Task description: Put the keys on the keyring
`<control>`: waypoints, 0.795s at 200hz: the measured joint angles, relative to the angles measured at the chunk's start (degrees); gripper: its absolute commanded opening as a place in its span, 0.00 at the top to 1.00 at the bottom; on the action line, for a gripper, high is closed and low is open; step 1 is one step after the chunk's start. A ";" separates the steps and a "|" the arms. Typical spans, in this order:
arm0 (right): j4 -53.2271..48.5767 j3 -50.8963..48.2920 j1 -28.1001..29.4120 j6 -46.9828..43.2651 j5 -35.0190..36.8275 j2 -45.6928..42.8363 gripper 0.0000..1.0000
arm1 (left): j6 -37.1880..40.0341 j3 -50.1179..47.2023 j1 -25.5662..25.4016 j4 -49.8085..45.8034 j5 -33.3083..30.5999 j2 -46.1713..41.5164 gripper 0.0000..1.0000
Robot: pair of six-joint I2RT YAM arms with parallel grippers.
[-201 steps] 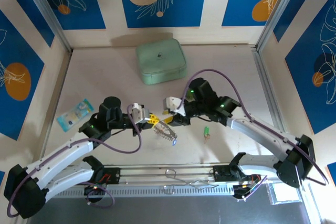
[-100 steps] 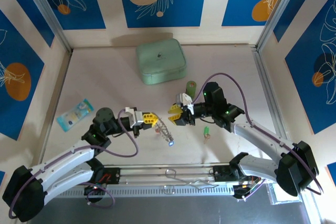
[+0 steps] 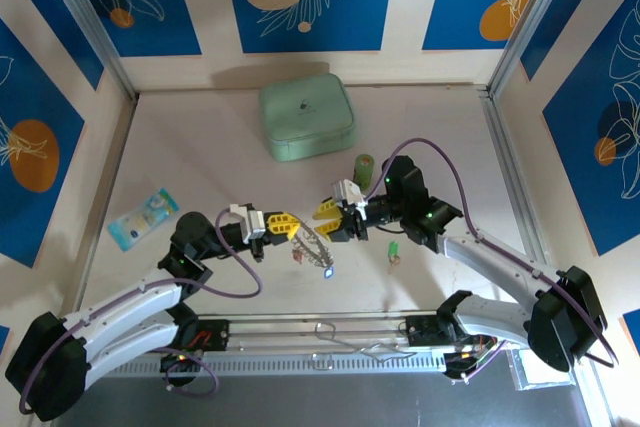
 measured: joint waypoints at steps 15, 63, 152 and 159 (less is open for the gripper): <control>1.16 0.33 0.26 0.42 0.04 0.35 0.71 | -0.07 0.00 0.00 0.00 0.22 0.00 1.00; 1.62 1.07 0.48 0.59 1.49 1.64 0.72 | 0.46 0.00 -0.02 -0.37 -0.24 -0.09 1.00; -12.76 4.04 4.90 1.92 15.76 -4.48 0.46 | 10.75 0.00 -0.81 -8.04 -12.35 -4.76 1.00; -13.49 4.04 6.14 2.16 17.57 -4.74 0.44 | 10.99 0.00 -0.81 -8.09 -12.52 -4.76 1.00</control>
